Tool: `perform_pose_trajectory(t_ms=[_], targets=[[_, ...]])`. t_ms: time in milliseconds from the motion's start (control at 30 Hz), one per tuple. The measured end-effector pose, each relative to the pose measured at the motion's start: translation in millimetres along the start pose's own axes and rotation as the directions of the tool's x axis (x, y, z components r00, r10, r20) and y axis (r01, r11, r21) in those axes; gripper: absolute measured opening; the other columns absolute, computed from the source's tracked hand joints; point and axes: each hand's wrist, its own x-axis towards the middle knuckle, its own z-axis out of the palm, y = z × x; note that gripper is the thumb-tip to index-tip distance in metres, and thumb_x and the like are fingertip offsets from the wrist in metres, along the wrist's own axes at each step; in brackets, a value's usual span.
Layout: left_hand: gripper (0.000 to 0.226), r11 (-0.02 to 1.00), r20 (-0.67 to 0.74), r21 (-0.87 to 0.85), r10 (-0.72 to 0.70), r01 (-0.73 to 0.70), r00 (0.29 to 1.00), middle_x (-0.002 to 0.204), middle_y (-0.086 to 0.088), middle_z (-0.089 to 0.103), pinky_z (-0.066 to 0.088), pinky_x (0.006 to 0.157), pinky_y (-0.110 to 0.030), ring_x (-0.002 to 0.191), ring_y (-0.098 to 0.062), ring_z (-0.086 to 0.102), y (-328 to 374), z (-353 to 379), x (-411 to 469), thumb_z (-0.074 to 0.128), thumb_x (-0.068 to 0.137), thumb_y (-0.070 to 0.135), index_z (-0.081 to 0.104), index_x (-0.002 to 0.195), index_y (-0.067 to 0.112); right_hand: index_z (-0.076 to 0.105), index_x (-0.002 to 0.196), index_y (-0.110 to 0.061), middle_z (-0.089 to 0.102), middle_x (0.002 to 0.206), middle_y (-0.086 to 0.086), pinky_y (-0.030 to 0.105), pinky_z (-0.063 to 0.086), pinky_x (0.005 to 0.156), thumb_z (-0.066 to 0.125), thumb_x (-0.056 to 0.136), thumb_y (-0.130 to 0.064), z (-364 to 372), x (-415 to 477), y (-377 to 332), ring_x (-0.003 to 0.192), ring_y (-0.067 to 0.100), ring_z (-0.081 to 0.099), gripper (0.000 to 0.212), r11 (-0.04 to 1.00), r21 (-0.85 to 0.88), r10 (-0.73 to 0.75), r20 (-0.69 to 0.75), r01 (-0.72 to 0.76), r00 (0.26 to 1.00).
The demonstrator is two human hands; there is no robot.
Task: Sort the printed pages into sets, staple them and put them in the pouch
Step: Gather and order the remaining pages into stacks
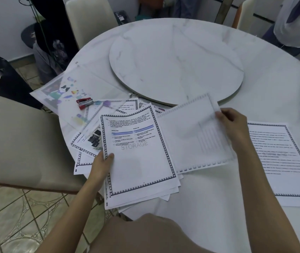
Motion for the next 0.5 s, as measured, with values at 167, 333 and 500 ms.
perform_pose_trajectory(t_ms=[167, 333, 500], targets=[[0.035, 0.999, -0.001, -0.039, -0.004, 0.004, 1.000, 0.132, -0.012, 0.053, 0.042, 0.091, -0.035, 0.116, -0.031, 0.053, 1.7, -0.6, 2.4, 0.041, 0.098, 0.013, 0.045, 0.132, 0.007, 0.060, 0.077, -0.028, 0.064, 0.062, -0.023, 0.007, 0.041, 0.065, 0.060, 0.088, -0.017, -12.6, 2.3, -62.3, 0.062, -0.013, 0.053, 0.016, 0.979, 0.104, -0.161, -0.114, 0.173, 0.980], [0.036, 0.999, 0.024, -0.037, 0.021, -0.020, 0.999, 0.132, -0.013, 0.053, 0.043, 0.097, -0.041, 0.116, -0.032, 0.053, 0.8, -3.4, 3.4, 0.040, 0.098, 0.012, 0.044, 0.133, 0.008, 0.058, 0.081, -0.029, 0.063, 0.071, -0.027, 0.014, 0.044, 0.072, 0.058, 0.090, -0.022, -12.2, -14.9, -114.6, 0.073, -0.007, 0.055, 0.011, 0.892, 0.179, -0.380, -0.196, 0.414, 0.904], [0.036, 0.998, 0.039, -0.057, 0.013, -0.011, 0.999, 0.131, -0.011, 0.054, 0.043, 0.100, -0.045, 0.116, -0.031, 0.054, 0.8, -3.7, 3.1, 0.042, 0.098, 0.014, 0.045, 0.133, 0.009, 0.060, 0.080, -0.026, 0.062, 0.068, -0.021, 0.016, 0.042, 0.069, 0.060, 0.086, -0.019, 21.7, -25.6, -107.3, 0.071, 0.001, 0.052, 0.010, 0.901, 0.267, -0.359, 0.018, 0.342, 0.933]])
